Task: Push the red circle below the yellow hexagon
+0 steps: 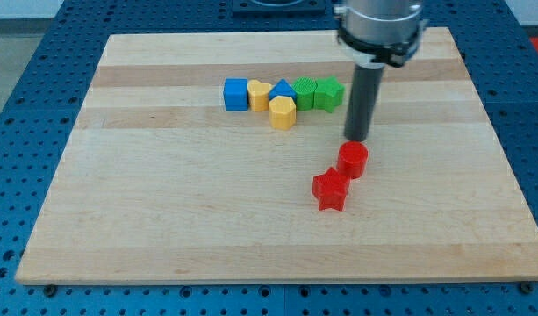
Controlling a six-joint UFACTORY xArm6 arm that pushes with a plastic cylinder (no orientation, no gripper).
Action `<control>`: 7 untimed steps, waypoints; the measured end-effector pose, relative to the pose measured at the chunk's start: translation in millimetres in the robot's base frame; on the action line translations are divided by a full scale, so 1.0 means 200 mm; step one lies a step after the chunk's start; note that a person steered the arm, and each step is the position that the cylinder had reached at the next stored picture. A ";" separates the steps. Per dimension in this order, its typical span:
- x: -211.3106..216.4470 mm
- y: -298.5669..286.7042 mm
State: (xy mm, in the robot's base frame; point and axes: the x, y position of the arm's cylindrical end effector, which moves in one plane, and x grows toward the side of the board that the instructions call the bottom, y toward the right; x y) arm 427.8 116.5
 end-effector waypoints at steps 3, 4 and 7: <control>0.22 0.05; 0.23 0.03; 0.33 -0.03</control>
State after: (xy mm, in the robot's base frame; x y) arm 494.3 110.2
